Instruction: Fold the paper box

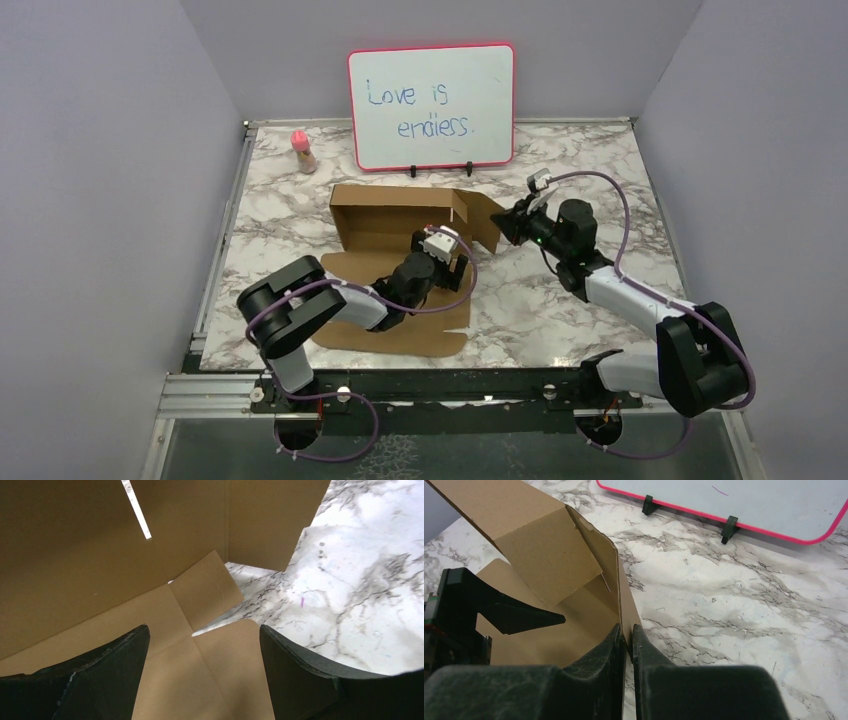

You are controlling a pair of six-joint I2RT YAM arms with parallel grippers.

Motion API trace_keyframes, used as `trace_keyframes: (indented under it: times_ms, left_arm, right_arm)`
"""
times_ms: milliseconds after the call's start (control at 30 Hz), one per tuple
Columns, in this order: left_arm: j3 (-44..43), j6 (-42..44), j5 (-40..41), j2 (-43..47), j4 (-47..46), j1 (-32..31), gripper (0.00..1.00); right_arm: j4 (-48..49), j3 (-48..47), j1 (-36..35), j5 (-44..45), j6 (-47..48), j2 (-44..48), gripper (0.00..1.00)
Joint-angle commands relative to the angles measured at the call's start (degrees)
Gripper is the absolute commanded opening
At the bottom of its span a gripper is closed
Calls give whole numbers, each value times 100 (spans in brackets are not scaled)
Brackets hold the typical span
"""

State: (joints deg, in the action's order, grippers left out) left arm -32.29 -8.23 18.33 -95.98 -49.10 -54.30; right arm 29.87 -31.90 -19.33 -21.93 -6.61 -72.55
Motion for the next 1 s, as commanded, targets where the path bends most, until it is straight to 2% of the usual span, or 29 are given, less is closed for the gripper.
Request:
trace_keyframes:
  times_ms: [0, 300, 733, 967]
  left_arm:
    - [-45, 451, 521, -516, -1064, -99, 82]
    - [-330, 1022, 1025, -1332, -1704, -344, 82]
    - [-982, 1107, 2247, -2196, -2021, -354, 84]
    - [-944, 1115, 2401, -2201, -2214, -354, 76]
  right_arm:
    - [519, 189, -242, 631, 69, 139, 15]
    - [1072, 503, -480, 1032, 203, 1, 19]
    - [1208, 553, -571, 990, 283, -77, 19]
    - [1193, 553, -574, 1024, 301, -56, 19]
